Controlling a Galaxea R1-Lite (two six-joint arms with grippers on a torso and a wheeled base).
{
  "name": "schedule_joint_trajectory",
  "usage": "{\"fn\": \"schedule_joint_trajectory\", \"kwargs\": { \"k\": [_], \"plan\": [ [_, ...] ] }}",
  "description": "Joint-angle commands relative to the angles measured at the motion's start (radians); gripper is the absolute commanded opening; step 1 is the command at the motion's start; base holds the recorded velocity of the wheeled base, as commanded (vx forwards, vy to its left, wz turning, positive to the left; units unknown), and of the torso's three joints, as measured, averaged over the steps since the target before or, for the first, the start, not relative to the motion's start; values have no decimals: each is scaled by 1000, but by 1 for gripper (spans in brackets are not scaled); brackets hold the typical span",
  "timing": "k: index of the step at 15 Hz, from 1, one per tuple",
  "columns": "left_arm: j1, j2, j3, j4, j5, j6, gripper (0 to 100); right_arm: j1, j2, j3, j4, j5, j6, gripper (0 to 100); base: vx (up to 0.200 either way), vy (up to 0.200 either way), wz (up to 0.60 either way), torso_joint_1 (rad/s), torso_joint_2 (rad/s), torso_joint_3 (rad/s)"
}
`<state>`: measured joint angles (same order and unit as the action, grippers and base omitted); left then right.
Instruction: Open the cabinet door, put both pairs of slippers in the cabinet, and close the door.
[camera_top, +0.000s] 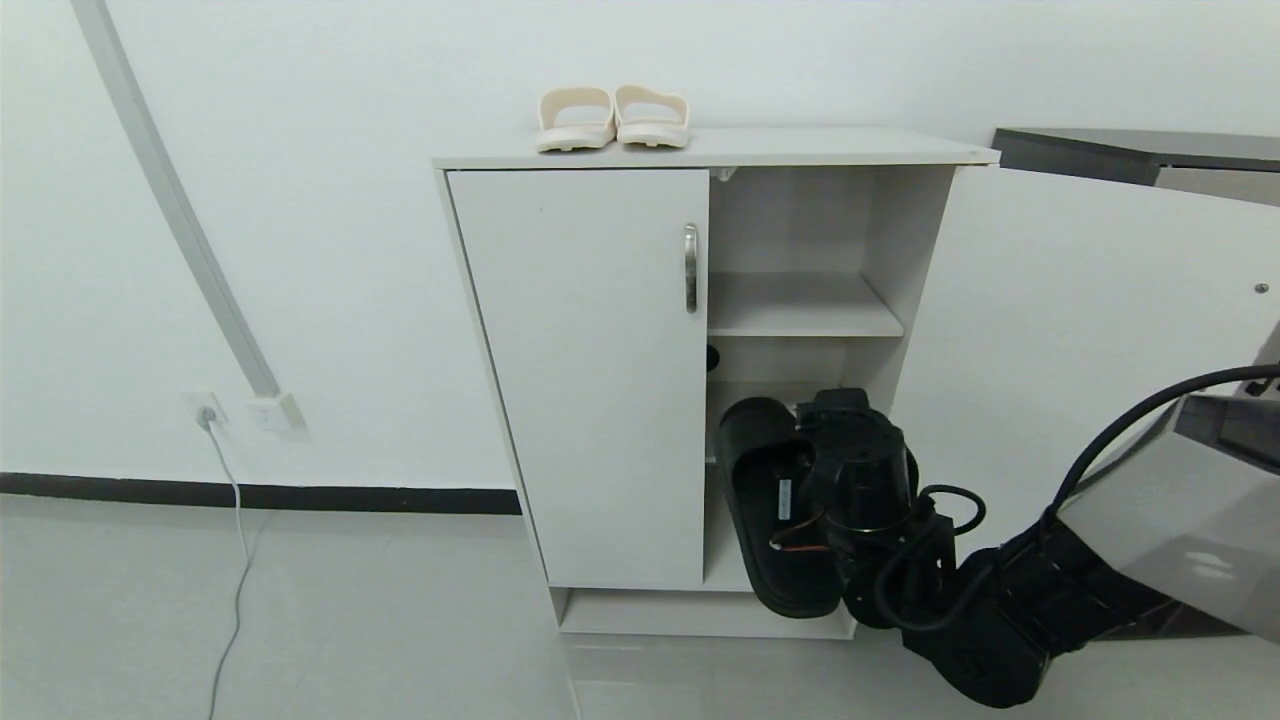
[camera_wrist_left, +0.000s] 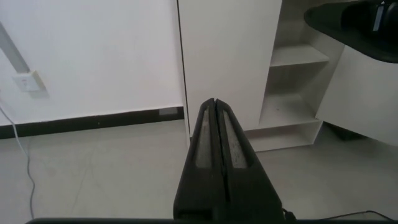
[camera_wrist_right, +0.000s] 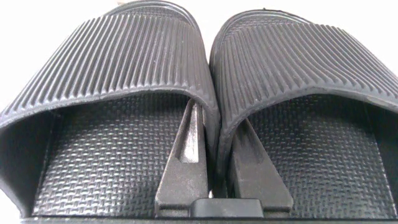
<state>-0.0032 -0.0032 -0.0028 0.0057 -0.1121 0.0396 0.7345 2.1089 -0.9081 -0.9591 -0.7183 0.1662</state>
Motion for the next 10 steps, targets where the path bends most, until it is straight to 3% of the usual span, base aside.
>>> {"fn": "schedule_joint_trajectory", "kwargs": {
  "k": [1,9,10],
  "plan": [
    [0,3,0,0,0,-1,0,20,59,-58,25,-30,32,0,0,0,0,0,0,0],
    [2,3,0,0,0,0,0,23,86,-58,34,-32,42,0,0,-200,0,3,2,6],
    [0,3,0,0,0,0,0,31,98,-63,34,-30,42,0,0,0,0,0,0,0]
  ]
}}
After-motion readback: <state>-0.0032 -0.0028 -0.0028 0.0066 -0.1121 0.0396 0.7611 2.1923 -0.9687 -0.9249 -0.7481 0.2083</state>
